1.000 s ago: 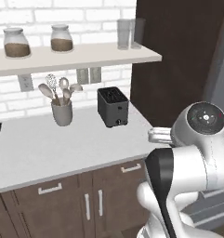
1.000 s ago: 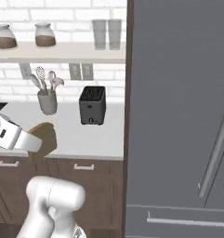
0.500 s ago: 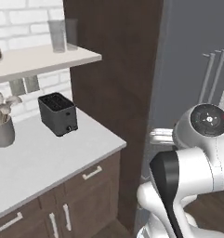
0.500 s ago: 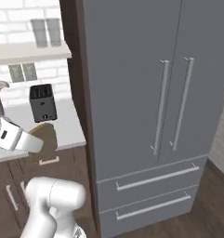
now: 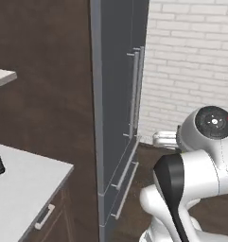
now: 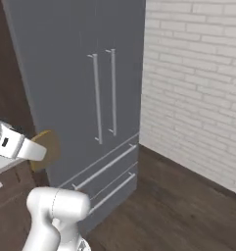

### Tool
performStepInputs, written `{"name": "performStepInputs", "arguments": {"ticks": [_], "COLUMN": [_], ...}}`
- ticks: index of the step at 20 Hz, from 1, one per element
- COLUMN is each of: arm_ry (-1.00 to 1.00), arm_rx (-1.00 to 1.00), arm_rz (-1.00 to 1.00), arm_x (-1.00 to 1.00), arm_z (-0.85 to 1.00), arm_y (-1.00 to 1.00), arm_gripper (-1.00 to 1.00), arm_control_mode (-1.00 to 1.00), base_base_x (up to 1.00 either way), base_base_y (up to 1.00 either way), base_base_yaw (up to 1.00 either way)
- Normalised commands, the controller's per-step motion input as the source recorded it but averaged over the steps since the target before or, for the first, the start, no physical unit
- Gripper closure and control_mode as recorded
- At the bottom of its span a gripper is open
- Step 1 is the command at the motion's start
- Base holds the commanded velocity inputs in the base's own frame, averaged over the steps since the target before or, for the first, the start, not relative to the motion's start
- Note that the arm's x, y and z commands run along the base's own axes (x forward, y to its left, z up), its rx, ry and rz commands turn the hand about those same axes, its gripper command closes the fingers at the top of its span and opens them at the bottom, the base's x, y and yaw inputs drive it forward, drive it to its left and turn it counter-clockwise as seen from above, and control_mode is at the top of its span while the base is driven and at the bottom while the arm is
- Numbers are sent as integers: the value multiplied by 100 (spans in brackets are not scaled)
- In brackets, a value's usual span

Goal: Start the toaster. Once the lever pops up, take the bread to the plate on the dining counter.

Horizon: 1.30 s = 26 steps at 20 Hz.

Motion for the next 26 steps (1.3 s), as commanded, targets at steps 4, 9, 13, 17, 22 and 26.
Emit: {"name": "performStepInputs", "arguments": {"ticks": [4, 9, 13, 17, 22, 26], "arm_ry": [0, 0, 0, 0, 0, 0], "arm_rx": [0, 0, 0, 0, 0, 0], "arm_rz": [0, 0, 0, 0, 0, 0], "arm_x": [0, 0, 0, 0, 0, 0], "arm_z": [0, 0, 0, 0, 0, 0], "arm_y": [0, 0, 0, 0, 0, 0], "arm_gripper": [100, 100, 100, 100, 100, 100], "arm_control_mode": [100, 100, 100, 100, 100, 100], "base_base_x": [0, 0, 3, 10, 11, 22], "base_base_y": [-22, -21, -22, -24, -32, -17], "base_base_yaw": [-78, -75, -75, -74, -68, -58]}}
